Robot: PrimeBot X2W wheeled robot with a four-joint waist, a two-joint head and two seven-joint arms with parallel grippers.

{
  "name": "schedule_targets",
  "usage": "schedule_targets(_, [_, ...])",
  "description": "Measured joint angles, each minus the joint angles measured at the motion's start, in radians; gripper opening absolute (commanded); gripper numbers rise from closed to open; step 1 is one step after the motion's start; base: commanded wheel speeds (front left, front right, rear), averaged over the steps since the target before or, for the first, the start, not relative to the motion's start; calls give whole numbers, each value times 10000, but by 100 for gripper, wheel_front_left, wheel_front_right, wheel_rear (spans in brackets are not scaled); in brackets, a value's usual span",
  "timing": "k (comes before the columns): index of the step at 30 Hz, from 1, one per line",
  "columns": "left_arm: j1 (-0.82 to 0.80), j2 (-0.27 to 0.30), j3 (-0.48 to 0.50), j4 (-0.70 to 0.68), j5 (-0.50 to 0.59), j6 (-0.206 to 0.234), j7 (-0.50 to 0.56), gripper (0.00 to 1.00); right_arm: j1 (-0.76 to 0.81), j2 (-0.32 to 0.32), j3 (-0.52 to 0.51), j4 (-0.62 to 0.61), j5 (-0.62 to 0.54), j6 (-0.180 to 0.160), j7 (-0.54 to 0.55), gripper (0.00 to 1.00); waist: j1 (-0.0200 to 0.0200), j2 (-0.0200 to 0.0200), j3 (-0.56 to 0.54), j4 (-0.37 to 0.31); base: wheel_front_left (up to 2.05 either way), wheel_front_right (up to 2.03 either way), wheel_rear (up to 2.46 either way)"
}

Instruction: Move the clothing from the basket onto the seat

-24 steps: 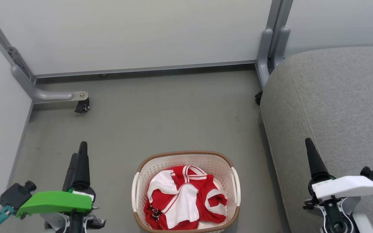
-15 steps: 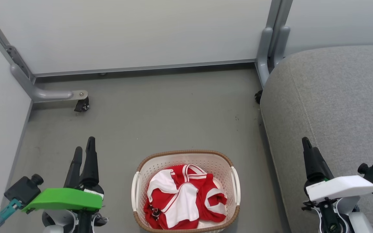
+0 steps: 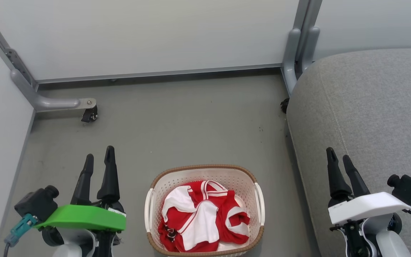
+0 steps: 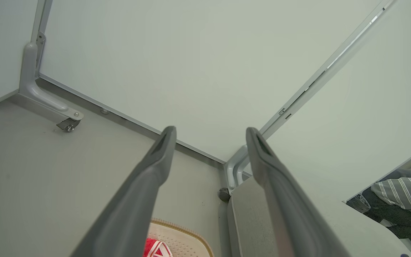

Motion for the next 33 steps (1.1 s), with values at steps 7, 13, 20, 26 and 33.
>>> schedule_targets(7, [-10, 4, -226, -94, 905, 4, -211, 100, 6, -10, 119, -136, -880, 2, -230, 100, 0, 0, 16, 8, 0, 0, 0])
schedule_targets(13, [-11, 8, -355, -148, 1618, 15, -368, 100, 21, -13, 192, -253, -1572, 2, -393, 100, 0, 0, 16, 11, 0, 0, 0])
schedule_targets(20, [-10, 12, -514, -194, 2328, 15, -539, 100, 153, -23, 125, -481, -2242, 2, -577, 100, 0, 0, -16, 29, 0, 0, 0])
schedule_targets(26, [-6, 15, -594, -211, 2871, 17, -690, 100, 189, -25, 140, -594, -2813, 2, -708, 100, 0, 0, -32, 55, 0, 0, 0])
schedule_targets(33, [4, 21, -663, -173, 3367, 33, -838, 100, 198, -29, 165, -700, -3390, 2, -871, 100, 0, 0, 3, 70, 0, 0, 0])
